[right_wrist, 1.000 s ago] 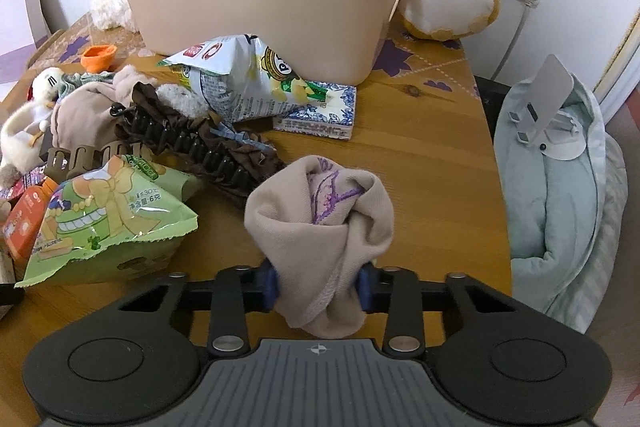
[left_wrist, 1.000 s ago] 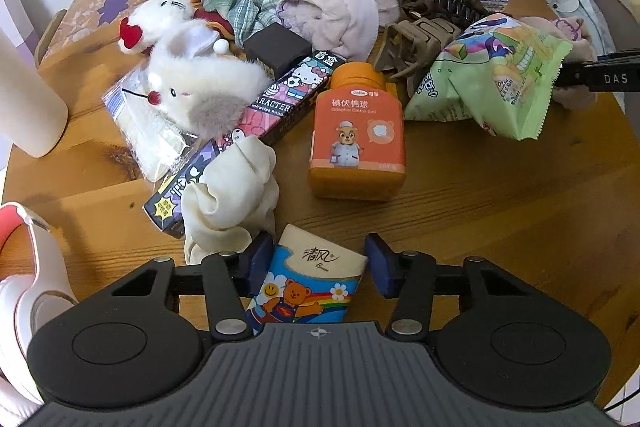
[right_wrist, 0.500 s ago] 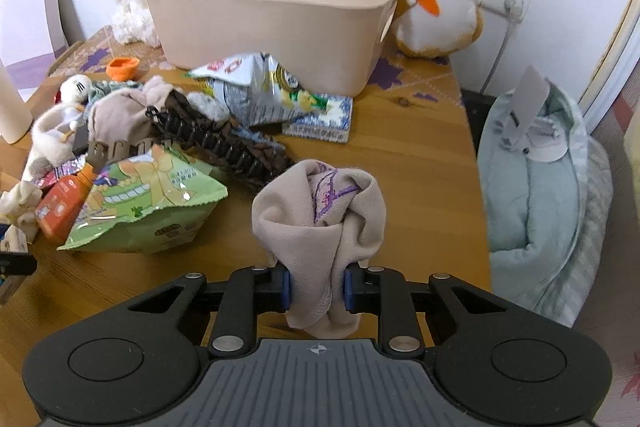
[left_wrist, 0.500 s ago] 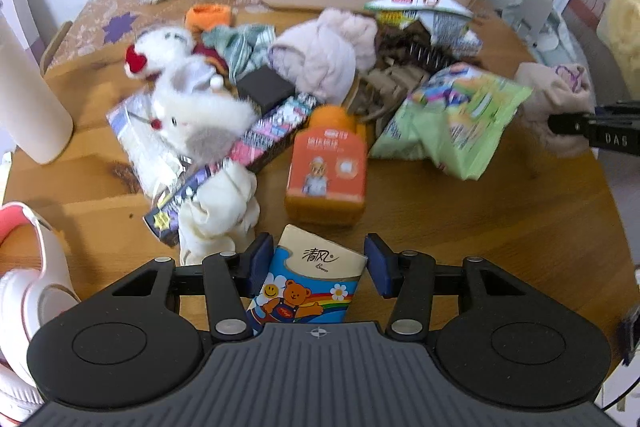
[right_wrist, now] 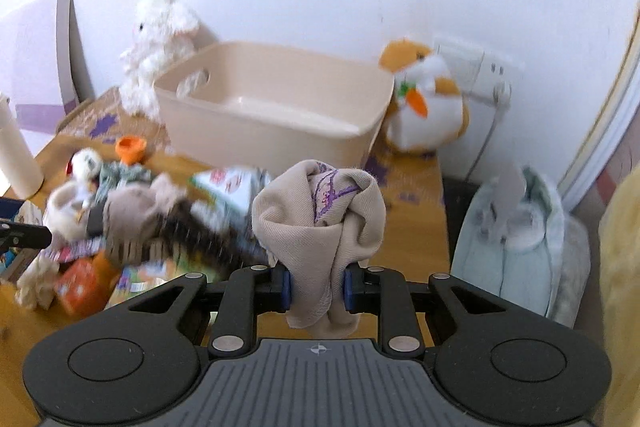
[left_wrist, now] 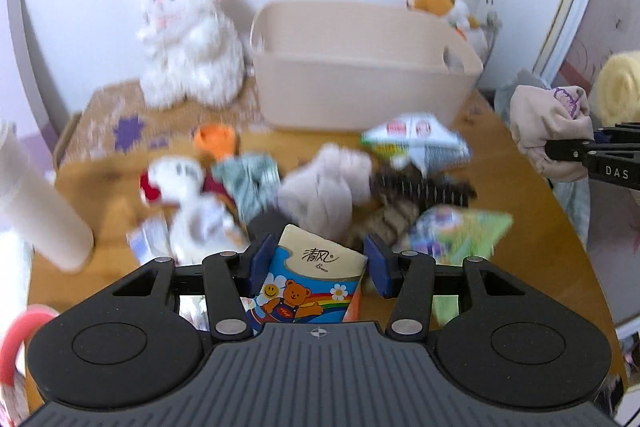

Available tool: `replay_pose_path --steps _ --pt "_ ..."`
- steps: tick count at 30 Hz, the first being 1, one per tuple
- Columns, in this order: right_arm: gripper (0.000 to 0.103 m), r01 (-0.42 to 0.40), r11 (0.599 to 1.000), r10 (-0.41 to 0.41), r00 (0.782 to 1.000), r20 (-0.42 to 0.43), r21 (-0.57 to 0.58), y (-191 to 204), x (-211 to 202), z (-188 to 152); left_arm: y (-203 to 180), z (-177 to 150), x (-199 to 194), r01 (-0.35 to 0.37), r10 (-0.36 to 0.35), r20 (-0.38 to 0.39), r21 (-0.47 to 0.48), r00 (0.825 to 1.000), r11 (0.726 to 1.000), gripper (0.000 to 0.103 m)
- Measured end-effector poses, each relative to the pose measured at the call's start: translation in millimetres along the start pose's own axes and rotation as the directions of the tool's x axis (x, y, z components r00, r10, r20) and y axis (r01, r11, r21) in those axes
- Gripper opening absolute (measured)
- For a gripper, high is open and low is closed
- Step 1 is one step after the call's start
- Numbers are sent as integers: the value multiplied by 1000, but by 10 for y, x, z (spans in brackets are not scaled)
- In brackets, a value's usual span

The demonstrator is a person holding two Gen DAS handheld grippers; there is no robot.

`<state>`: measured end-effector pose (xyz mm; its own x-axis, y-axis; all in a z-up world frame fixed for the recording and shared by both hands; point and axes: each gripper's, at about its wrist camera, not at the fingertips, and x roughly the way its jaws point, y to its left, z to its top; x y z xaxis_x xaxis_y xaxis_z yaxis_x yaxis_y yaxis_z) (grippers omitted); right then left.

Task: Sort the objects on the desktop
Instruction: 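Carry both items into the beige basket and open both tools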

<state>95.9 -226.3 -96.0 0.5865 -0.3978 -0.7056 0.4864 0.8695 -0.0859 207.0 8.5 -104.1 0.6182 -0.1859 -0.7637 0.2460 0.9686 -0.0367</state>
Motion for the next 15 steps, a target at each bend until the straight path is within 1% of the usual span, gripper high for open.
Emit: replay_pose_path --steps 6,9,11,13,15 --pt "21 26 1000 -27 997 67 16 -68 98 423 36 541 113 -4 0 89 40 996 999 51" --pt "21 35 999 -36 996 86 4 -59 189 625 1 868 205 -16 1 142 107 990 994 51" --pt "21 47 999 -47 994 102 1 -53 250 746 -12 1088 277 -16 -6 177 127 984 992 51" --pt "21 51 998 -55 991 124 35 -89 325 870 -23 1300 358 -15 -12 205 128 979 992 51" --pt "22 36 995 -47 990 129 89 -146 406 969 -58 1499 458 -14 -15 230 126 973 992 51"
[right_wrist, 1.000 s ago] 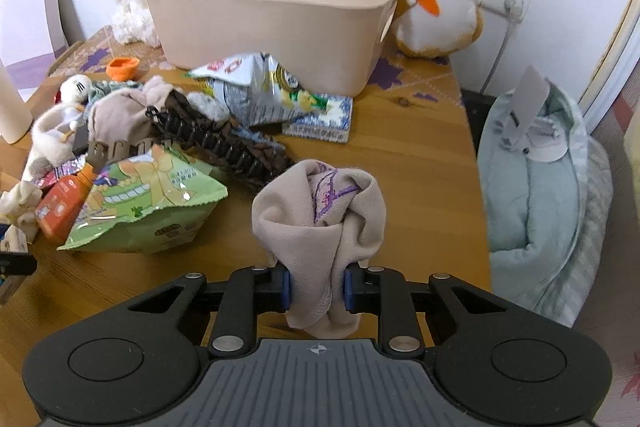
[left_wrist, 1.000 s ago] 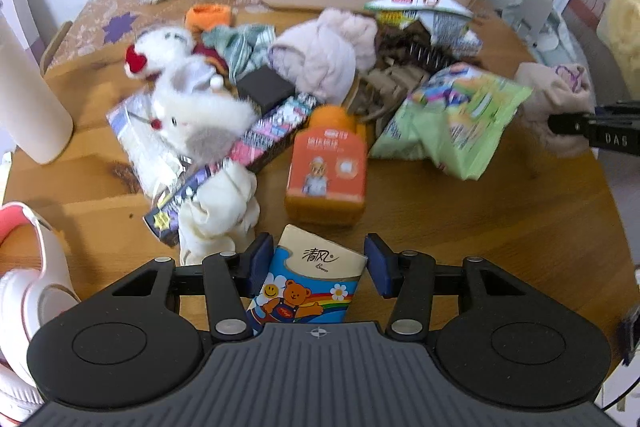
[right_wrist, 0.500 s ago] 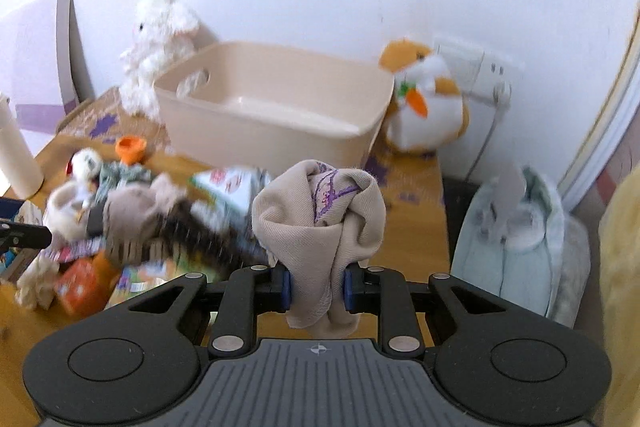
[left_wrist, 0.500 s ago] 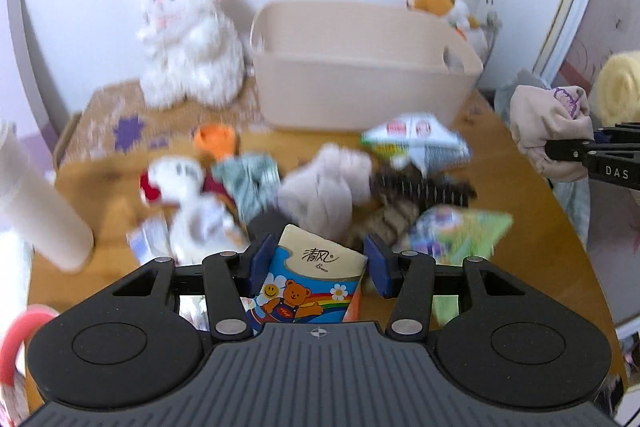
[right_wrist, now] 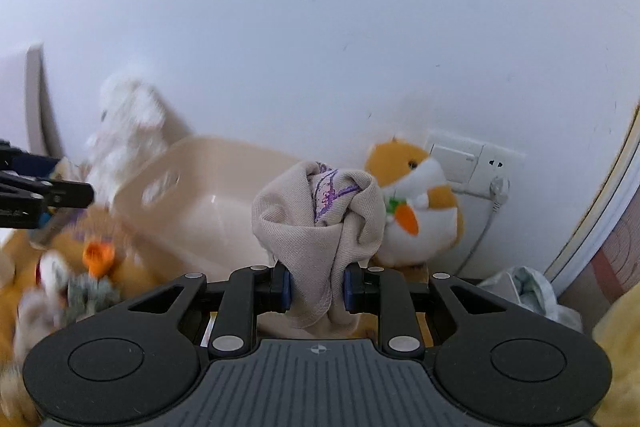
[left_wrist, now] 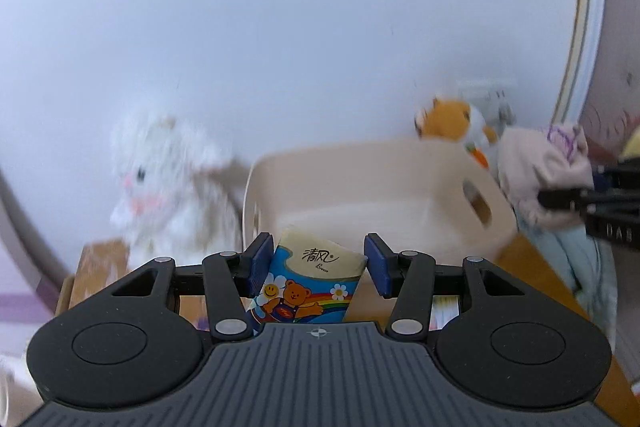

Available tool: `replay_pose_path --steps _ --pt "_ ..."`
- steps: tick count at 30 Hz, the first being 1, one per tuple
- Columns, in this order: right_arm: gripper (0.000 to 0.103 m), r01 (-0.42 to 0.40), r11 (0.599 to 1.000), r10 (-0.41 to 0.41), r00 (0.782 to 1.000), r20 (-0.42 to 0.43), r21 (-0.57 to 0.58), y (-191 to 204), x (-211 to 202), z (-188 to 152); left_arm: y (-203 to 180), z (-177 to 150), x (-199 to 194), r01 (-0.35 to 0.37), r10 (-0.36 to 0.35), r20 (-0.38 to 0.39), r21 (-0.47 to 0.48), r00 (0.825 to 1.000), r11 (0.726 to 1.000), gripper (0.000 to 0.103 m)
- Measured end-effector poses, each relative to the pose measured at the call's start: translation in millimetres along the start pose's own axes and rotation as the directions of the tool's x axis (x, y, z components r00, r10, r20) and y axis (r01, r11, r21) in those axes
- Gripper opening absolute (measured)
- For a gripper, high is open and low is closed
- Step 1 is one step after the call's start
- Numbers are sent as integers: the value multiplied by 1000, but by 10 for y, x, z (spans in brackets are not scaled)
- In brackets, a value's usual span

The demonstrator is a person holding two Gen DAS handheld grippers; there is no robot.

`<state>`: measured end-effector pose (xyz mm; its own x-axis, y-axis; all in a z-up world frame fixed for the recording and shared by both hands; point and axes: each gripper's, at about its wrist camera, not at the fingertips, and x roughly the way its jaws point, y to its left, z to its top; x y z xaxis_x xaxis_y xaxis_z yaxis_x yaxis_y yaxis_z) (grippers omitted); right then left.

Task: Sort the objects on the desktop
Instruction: 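Carry both items into the beige basket and open both tools, then withdraw both tools from the basket back over the table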

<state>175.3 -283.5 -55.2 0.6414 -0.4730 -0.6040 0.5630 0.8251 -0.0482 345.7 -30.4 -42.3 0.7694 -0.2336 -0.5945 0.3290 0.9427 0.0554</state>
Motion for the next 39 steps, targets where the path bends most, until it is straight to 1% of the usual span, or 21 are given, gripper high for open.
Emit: replay_pose_path --steps 1,3,6,8,11,13,17,19,20,21,23,25,27,28,31,32,33,35,37,39 --pt "22 -3 1000 3 1000 -2 27 -24 62 46 -15 78 69 0 0 10 4 1000 1000 51" --pt "22 6 999 -6 1000 -4 39 -44 195 94 -64 210 239 -10 9 23 18 1000 1000 51" --pt "22 41 999 -41 999 0 -20 36 341 146 -137 317 497 -22 21 11 19 1000 1000 51" --pt "22 45 998 -46 999 -6 -43 86 440 170 -209 343 641 -28 28 1 40 1000 999 52" --pt "22 60 995 -62 998 -22 -75 168 618 174 -303 318 862 -30 33 -28 78 999 997 52" --pt "22 68 995 -71 996 -47 -71 197 742 154 -351 282 983 -34 39 -46 89 998 995 52" --pt "22 67 996 -73 989 -126 -51 203 979 80 -425 185 1221 -45 55 -96 109 994 993 52" --pt "24 66 997 -70 984 -164 -31 189 1048 40 -434 127 1291 -38 52 -108 125 993 991 52" --pt "27 69 997 -71 982 -174 -15 177 1062 22 -435 105 1311 -37 52 -111 133 992 990 53" --pt "36 70 998 -70 982 -176 -4 164 1056 1 -426 92 1327 -32 48 -119 136 992 990 53" --pt "48 63 998 -61 983 -172 4 152 1030 -20 -391 82 1333 -21 37 -122 130 992 991 55" --pt "56 61 998 -61 985 -160 -10 157 986 -22 -363 88 1316 -11 24 -118 117 993 993 70" --pt "74 72 997 -77 987 -140 -38 181 926 -10 -331 91 1269 -2 13 -101 108 995 994 75" --pt "76 75 996 -81 988 -129 -45 189 895 6 -318 94 1244 0 10 -95 109 995 994 77" --pt "79 65 997 -69 992 -110 -40 187 810 48 -301 98 1201 -5 16 -93 111 996 994 77" --pt "82 60 998 -64 992 -105 -37 193 767 50 -296 92 1158 -6 16 -91 111 996 994 77" --pt "91 58 998 -61 993 -103 -38 197 731 54 -290 88 1113 -7 17 -88 112 996 994 77" --pt "103 60 997 -63 995 -78 -44 207 613 21 -281 58 994 -6 15 -76 117 997 993 77" --pt "103 50 997 -53 997 -54 -56 208 490 -28 -267 3 864 -7 16 -65 127 998 992 78" --pt "103 42 997 -46 997 -58 -71 208 388 -82 -238 -60 749 -13 22 -69 126 997 992 78"
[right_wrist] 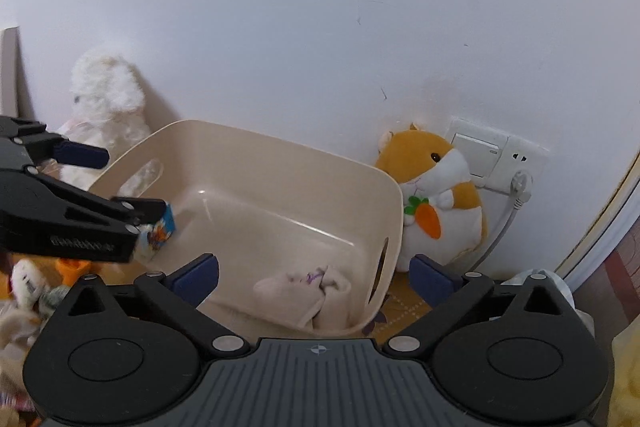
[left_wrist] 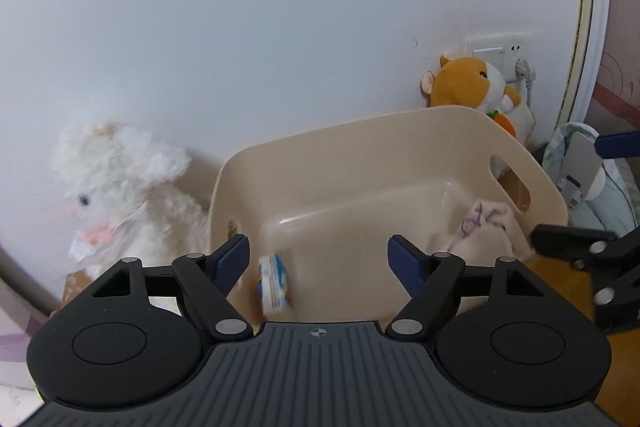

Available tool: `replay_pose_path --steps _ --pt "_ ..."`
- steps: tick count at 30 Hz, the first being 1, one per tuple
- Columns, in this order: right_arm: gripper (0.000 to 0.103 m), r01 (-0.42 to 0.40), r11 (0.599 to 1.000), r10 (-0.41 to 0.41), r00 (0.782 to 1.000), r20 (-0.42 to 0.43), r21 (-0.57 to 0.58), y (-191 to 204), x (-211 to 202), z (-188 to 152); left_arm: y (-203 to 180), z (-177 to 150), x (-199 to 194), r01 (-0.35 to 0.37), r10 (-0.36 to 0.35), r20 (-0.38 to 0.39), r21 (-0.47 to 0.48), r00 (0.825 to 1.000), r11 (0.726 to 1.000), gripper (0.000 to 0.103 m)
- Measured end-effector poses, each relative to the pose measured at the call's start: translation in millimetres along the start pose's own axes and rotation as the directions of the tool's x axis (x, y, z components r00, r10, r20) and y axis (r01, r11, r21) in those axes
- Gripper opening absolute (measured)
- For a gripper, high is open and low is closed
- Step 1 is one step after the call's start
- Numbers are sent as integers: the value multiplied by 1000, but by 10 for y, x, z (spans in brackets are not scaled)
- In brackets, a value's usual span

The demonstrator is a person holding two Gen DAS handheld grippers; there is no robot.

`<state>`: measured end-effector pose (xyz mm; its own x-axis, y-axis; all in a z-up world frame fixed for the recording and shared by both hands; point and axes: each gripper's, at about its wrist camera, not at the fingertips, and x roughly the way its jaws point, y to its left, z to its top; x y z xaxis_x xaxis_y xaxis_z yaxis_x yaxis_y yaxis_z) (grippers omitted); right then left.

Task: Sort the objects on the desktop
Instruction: 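Withdraw both tools from the basket back over the table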

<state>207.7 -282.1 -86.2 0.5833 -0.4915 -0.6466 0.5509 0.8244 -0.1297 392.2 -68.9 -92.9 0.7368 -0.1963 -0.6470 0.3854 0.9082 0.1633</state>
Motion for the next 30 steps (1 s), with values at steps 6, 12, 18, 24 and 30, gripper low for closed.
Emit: replay_pose_path --steps 6,12,18,24,30 --pt "103 -29 999 29 999 -15 -32 24 -291 -206 175 -288 -361 -8 6 -38 -60 999 998 78" --pt "103 -75 996 75 997 -9 -39 101 -515 -465 290 -669 -684 1 -7 -79 -74 997 997 79" --pt "103 -138 989 134 989 -66 -59 282 -620 -703 419 -1144 -1011 9 -24 -137 -108 990 994 79" --pt "103 -190 977 177 977 -122 -101 541 -679 -894 493 -1566 -1242 20 -37 -197 -89 980 996 79" --pt "103 -239 964 215 957 -193 -114 744 -643 -1053 528 -1975 -1457 28 -70 -225 -186 972 982 79"
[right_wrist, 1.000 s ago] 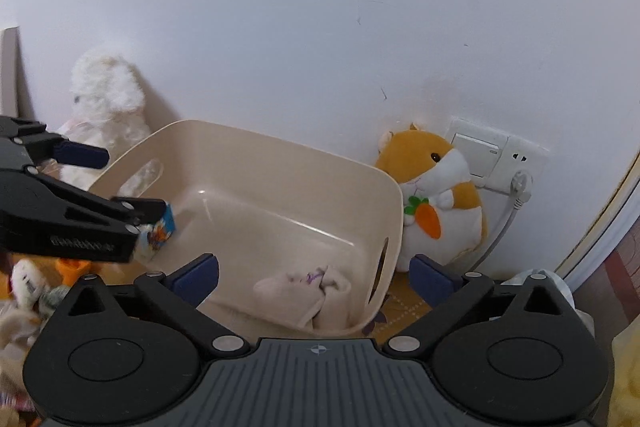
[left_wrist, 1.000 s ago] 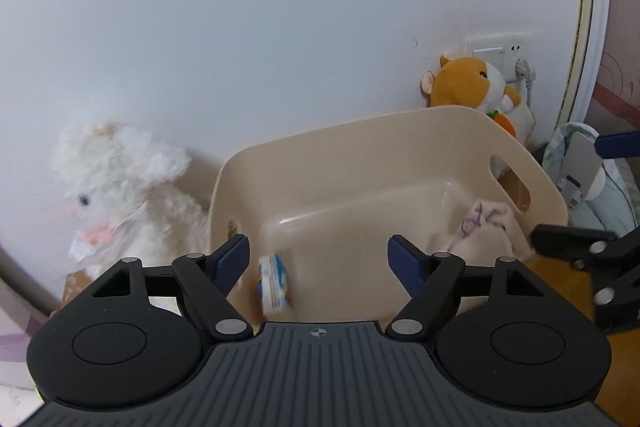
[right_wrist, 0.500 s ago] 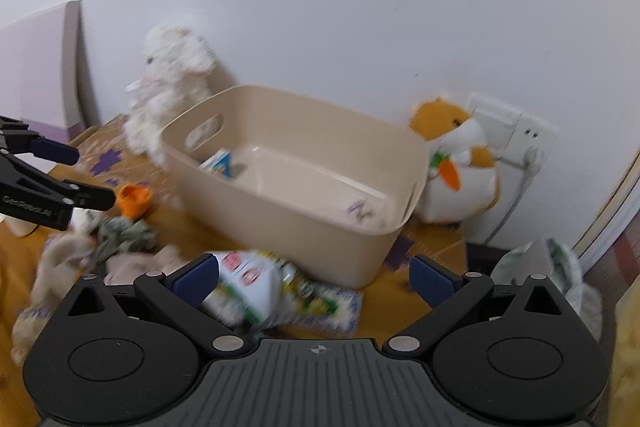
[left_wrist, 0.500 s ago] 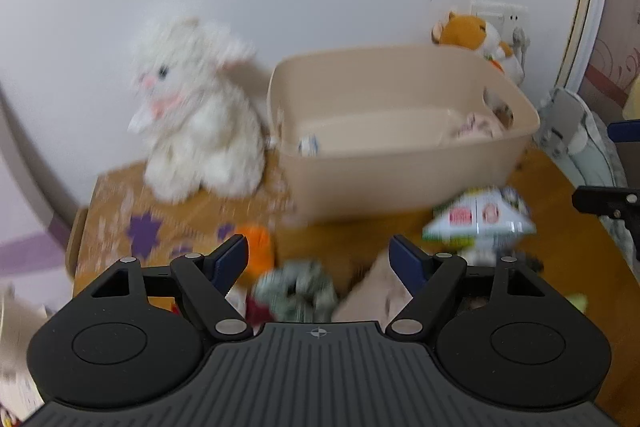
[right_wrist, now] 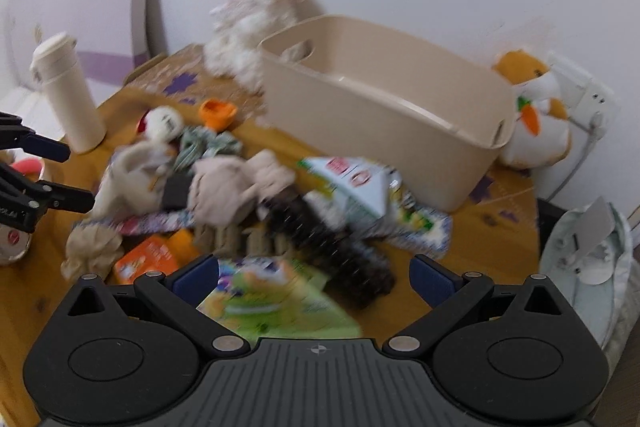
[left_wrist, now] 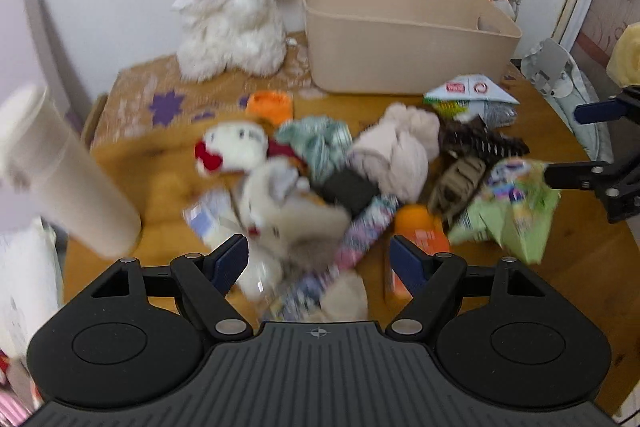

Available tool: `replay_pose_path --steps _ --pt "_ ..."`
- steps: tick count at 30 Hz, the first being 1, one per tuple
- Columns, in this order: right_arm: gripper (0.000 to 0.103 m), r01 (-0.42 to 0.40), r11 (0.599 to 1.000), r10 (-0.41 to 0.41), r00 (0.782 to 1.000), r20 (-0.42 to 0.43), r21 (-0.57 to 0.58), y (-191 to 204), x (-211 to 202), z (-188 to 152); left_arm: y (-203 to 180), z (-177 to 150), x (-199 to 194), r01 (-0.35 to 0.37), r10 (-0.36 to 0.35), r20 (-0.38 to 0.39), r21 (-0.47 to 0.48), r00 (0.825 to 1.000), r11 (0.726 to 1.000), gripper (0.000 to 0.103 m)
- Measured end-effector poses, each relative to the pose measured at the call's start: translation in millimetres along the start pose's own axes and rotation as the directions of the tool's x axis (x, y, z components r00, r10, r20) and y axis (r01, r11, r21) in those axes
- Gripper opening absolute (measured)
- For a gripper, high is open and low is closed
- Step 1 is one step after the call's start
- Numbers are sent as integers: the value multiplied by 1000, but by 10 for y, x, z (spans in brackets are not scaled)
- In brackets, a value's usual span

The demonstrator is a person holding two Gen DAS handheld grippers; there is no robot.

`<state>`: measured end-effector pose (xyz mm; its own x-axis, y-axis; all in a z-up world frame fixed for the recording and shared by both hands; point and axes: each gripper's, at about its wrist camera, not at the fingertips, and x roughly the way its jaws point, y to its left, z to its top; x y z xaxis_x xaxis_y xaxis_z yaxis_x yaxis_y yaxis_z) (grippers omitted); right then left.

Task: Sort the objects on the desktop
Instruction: 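Withdraw both tools from the basket back over the table, then grasp the cream scrunchie with the left tool while the right grasps the green pony snack bag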

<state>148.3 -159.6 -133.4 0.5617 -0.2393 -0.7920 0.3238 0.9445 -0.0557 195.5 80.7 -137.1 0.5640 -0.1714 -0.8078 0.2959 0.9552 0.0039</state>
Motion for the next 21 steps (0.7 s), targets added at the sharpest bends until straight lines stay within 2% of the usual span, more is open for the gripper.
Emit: replay_pose_path --steps 4,9,13,17,21 --pt "103 -21 1000 19 998 -52 -21 117 101 -42 -45 -275 11 17 -17 -40 -23 999 1000 79" --pt "103 -27 999 22 993 -114 -41 236 263 -65 -158 -516 140 -4 5 -86 12 996 1000 79" --pt "103 -43 999 46 986 -162 18 265 419 -93 -174 -553 260 -42 43 -93 8 995 999 79" --pt "103 -5 1000 4 981 -196 -8 330 565 -113 -158 -535 415 -68 65 -119 -21 991 997 79" --pt "103 -22 1000 21 978 -208 -5 356 603 -174 -150 -505 475 -84 78 -120 -42 990 996 79"
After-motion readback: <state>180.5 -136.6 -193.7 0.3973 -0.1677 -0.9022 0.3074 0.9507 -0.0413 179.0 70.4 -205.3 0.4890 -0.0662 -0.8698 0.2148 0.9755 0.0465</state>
